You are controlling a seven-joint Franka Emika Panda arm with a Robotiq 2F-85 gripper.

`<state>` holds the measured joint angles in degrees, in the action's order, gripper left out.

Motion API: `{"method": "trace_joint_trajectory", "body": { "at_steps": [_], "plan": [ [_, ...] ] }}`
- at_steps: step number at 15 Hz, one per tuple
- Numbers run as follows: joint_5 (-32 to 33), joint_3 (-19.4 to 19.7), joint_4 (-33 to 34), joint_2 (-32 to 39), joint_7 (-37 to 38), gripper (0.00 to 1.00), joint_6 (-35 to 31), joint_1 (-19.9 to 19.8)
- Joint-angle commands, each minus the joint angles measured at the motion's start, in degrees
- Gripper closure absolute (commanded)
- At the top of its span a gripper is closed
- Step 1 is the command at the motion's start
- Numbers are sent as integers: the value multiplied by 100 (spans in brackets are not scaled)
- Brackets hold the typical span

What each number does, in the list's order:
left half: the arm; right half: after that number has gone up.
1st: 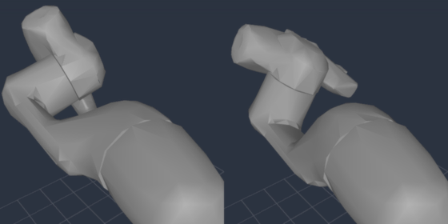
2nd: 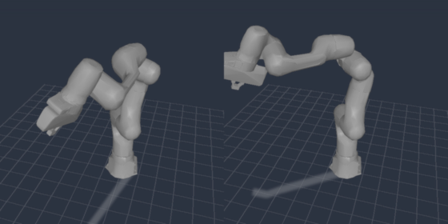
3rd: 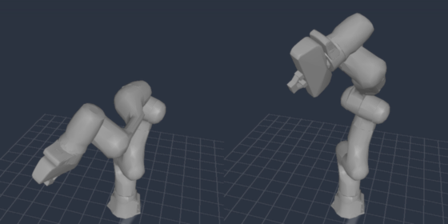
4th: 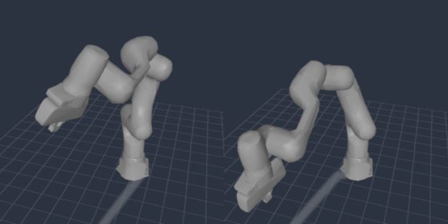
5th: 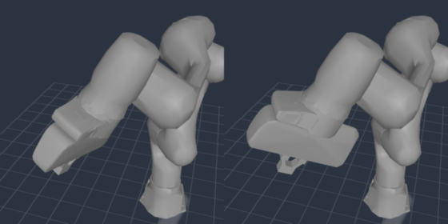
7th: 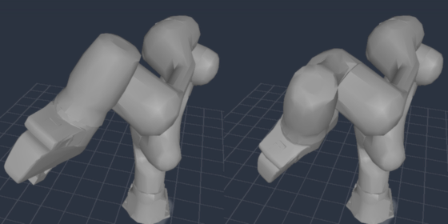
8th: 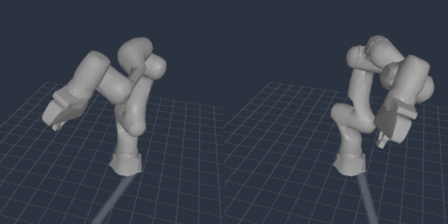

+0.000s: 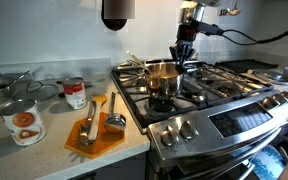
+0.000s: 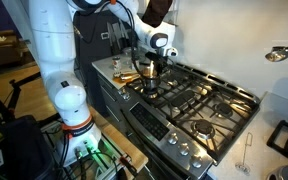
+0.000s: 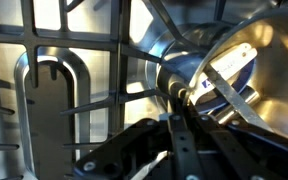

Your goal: Move the silver pot to the right

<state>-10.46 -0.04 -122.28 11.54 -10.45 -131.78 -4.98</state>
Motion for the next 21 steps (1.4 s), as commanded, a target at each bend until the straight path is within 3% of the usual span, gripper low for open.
{"method": "trace_joint_trajectory", "body": {
  "at_steps": [1,7,10,15,21],
  "plan": [
    [-576,137,-660,-732,-617,98,128,-308],
    [-1533,583,-1269,-1232,-1448,98,172,-660],
    [-1931,934,-1624,-1597,-1466,98,189,-820],
    [-1844,1581,-1794,-1831,-706,98,306,-1116],
    [-2031,2012,-1545,-1673,297,98,114,-1375]
  ]
}}
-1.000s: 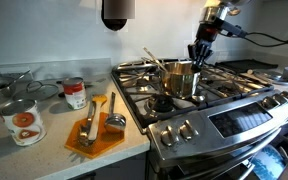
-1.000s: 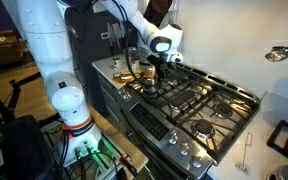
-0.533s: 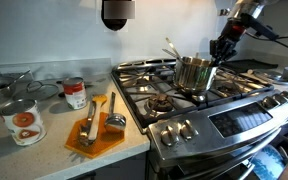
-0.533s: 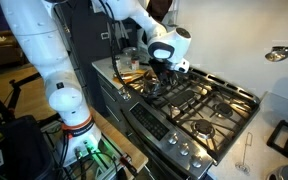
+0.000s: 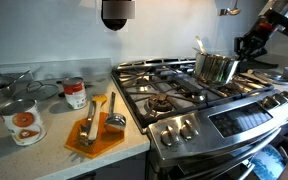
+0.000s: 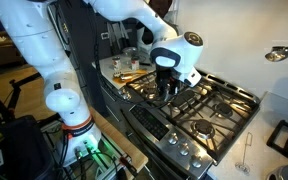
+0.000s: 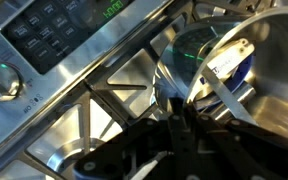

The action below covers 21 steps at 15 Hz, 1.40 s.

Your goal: Move the silver pot to the right

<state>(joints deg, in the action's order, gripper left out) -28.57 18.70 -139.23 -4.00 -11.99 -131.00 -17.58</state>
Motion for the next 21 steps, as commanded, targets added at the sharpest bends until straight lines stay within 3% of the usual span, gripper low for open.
{"method": "trace_joint_trajectory", "body": {
  "at_steps": [1,11,12,18,19,21],
  "plan": [
    [-228,172,189,-79,652,98,-43,-141],
    [-618,250,315,482,2477,98,-1588,-268],
    [-325,223,229,459,2297,92,-1372,-251],
    [-407,219,247,604,2475,92,-1569,-270],
    [-369,207,258,658,2617,98,-1673,-248],
    [-265,211,274,809,2974,98,-1950,-239]
  ]
}}
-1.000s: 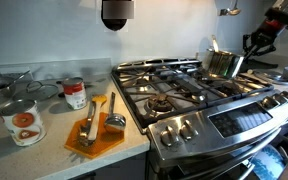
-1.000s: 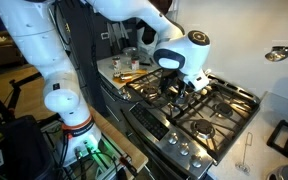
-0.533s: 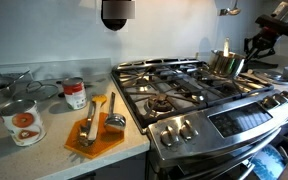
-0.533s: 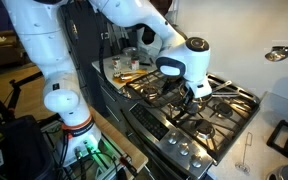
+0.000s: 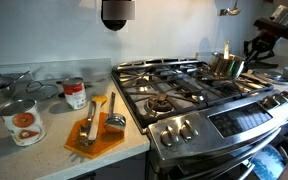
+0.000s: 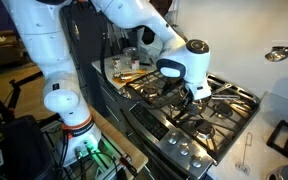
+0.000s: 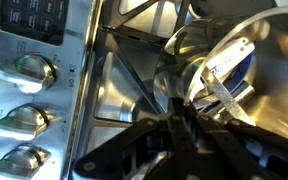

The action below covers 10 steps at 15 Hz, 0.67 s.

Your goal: Move the silver pot to the right

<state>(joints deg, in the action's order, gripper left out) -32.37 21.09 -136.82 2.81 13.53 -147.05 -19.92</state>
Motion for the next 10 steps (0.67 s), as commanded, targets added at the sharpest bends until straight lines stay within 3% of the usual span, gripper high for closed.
{"method": "trace_joint_trajectory", "body": {
  "at_steps": [1,10],
  "plan": [
    [123,-25,58,227,551,98,-418,-9],
    [-147,9,186,499,1112,98,-802,-112]
  ]
}}
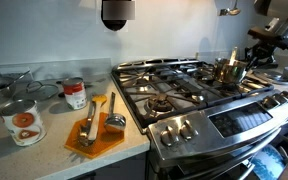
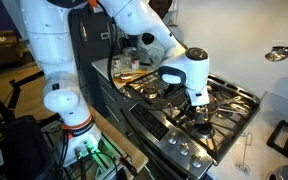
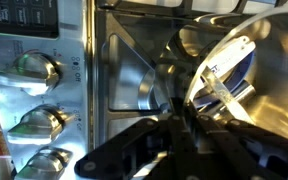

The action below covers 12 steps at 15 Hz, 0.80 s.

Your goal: Move the silver pot to the right

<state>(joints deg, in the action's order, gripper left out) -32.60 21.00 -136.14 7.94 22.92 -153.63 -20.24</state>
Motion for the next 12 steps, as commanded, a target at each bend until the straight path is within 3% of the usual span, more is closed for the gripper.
{"method": "trace_joint_trajectory", "body": {
  "at_steps": [1,12],
  "plan": [
    [-164,24,130,-1,219,98,-187,-97],
    [117,118,92,43,701,98,-828,-43]
  ]
}}
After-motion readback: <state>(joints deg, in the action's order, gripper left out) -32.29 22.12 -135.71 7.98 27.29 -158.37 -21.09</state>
